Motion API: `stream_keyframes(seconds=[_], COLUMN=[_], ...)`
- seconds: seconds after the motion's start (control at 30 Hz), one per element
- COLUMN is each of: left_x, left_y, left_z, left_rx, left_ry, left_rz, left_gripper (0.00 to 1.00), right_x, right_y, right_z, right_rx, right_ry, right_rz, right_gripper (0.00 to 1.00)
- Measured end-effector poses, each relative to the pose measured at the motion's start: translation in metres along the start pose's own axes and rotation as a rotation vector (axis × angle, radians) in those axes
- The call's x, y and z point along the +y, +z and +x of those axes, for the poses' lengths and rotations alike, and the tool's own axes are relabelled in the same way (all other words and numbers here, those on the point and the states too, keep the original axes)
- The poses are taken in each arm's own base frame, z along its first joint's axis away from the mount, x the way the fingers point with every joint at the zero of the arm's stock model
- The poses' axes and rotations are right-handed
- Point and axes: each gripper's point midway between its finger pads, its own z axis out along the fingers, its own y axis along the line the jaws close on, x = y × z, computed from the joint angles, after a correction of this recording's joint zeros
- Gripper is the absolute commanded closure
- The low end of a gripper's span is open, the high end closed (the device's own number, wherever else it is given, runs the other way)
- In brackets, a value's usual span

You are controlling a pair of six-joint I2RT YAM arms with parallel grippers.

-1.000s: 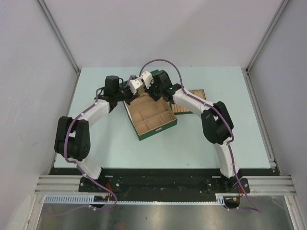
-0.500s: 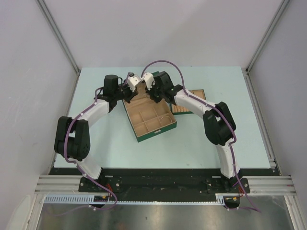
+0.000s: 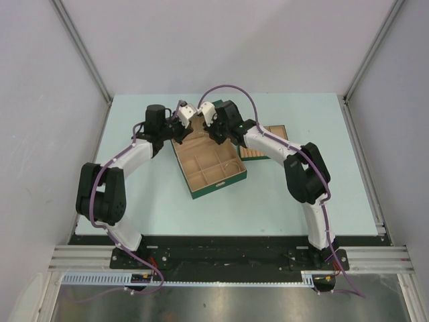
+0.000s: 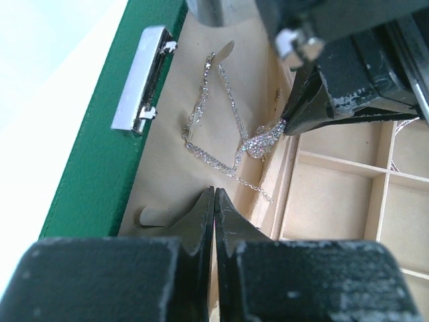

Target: Organize the mixed jewelry

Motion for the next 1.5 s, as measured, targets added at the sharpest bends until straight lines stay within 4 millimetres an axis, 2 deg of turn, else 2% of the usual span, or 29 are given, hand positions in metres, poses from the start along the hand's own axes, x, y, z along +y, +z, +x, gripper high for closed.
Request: stream_keyframes(seconds=[0.67,0.87,1.1,1.5], left_x=[0.001,0.001,0.003,0.008], left_y=[0.001,0.001,0.001,0.001], left_z=[0.0,0.0,-0.001,0.001], left_rx=[0.005,0.005,0.005,0.002], left_ry=[-0.031,-0.031,-0.037,-0.028], left_rz=[-0.02,-0.02,-0.03,-0.062], left_gripper=[0.97,0.97,0.97,0.97], right_x=[0.0,-0.001,-0.005,-0.01], right_y=[-0.006,-0.006,-0.009,-0.008], right_z=[0.005,0.005,0.004,0.003], right_rx=[0.007,0.008,0.027,0.045], right_ry=[0.006,0.006,-0.001,-0.012], right_rz=[0.013,0.017,0.039,0.069], right_gripper=[0.95,0.86,0.66,0.63])
